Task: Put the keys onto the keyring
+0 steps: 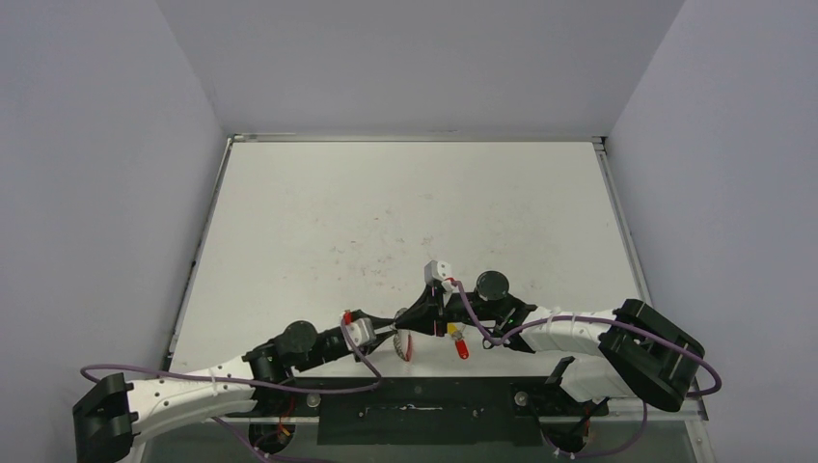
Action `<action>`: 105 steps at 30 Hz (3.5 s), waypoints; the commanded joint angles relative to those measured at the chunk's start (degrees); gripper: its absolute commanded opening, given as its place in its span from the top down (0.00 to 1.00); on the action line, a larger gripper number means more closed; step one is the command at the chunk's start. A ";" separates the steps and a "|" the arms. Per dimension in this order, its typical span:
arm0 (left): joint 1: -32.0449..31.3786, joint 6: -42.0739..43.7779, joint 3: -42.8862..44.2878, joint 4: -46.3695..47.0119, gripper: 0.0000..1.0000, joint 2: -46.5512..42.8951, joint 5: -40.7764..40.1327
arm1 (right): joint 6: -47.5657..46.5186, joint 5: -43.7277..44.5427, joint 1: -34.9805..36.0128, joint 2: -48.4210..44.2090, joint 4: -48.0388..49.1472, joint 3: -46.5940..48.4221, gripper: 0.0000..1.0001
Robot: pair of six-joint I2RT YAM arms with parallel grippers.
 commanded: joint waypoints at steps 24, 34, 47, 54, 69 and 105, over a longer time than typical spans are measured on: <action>-0.38 1.14 2.03 3.60 0.90 0.85 2.01 | -0.67 -2.00 0.42 -1.88 3.58 0.45 1.00; -0.46 0.77 1.50 3.04 0.90 -3.20 1.41 | -1.01 -1.89 0.41 -2.07 3.01 0.62 1.00; -0.46 1.36 3.38 -0.21 1.00 1.21 1.04 | -1.08 -1.55 0.47 -2.45 2.19 1.03 1.00; -0.51 1.69 3.72 -1.47 1.00 0.51 1.22 | -0.73 11.44 0.19 -7.44 -1.15 -0.80 0.22; -0.55 4.85 3.88 -4.84 1.00 -3.67 1.81 | 11.01 38.25 -6.93 -24.68 -38.11 2.42 0.00; -0.51 -6.43 6.62 -7.80 1.00 0.08 -3.20 | 19.96 37.32 -5.11 -9.35 -75.71 16.32 0.61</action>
